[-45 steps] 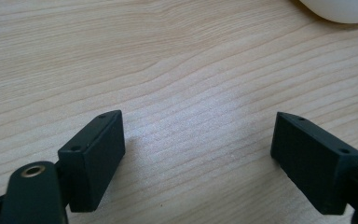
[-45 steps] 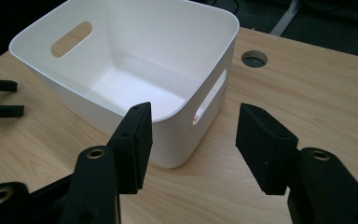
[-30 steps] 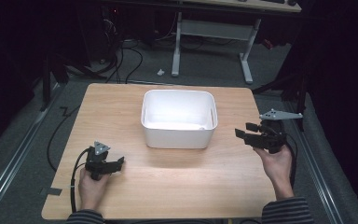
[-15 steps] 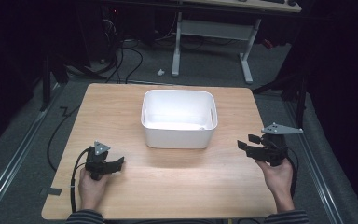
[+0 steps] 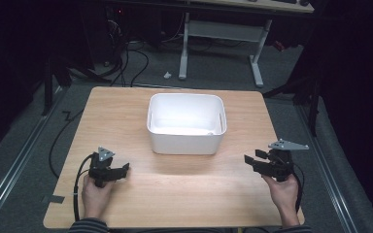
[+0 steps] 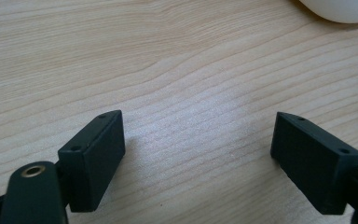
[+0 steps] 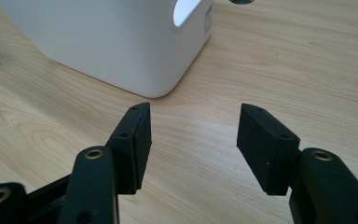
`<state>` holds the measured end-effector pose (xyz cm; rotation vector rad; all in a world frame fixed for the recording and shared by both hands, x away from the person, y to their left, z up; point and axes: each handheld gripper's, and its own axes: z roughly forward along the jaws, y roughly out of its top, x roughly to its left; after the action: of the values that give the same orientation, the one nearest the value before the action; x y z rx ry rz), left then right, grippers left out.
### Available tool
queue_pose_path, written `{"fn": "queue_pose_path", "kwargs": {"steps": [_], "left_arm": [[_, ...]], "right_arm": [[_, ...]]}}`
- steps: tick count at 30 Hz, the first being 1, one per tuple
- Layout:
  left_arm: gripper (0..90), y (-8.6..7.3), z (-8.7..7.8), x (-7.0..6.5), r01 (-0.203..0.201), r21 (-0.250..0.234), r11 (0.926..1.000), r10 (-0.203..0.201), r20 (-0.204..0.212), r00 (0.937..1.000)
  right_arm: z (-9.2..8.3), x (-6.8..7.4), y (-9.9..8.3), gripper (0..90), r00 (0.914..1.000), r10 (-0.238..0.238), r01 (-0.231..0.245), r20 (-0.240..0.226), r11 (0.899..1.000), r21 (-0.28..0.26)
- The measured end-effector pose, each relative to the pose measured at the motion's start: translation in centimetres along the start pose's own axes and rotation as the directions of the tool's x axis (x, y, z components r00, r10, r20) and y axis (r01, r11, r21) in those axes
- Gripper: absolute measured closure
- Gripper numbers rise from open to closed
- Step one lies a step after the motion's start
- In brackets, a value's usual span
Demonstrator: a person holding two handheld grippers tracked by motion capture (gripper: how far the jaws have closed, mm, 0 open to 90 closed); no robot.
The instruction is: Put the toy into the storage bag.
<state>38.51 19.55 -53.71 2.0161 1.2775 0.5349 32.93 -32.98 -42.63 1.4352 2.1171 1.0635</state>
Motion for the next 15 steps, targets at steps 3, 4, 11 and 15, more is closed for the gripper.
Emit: {"fn": "queue_pose_path", "kwargs": {"steps": [3,4,11,15], "left_arm": [[18.0,0.0,0.0,0.0,0.000,0.000,1.0000,0.000,0.000,1.0000],[18.0,0.0,0.0,0.0,0.000,0.000,1.0000,0.000,0.000,1.0000],[18.0,0.0,0.0,0.0,0.000,0.000,1.0000,0.000,0.000,1.0000],[18.0,0.0,0.0,0.0,0.000,0.000,1.0000,0.000,0.000,1.0000]], "right_arm": [[0.6,0.1,-0.5,45.3,0.9999,0.011,-0.011,-0.006,1.000,0.010],[0.8,0.1,-0.6,45.3,0.9999,0.010,-0.010,-0.006,1.000,0.014],[2.2,0.0,-1.6,44.6,0.9998,0.017,-0.017,-0.011,1.000,0.023],[2.8,0.0,-2.2,44.0,0.9997,0.022,-0.022,-0.011,0.999,0.037]]}}
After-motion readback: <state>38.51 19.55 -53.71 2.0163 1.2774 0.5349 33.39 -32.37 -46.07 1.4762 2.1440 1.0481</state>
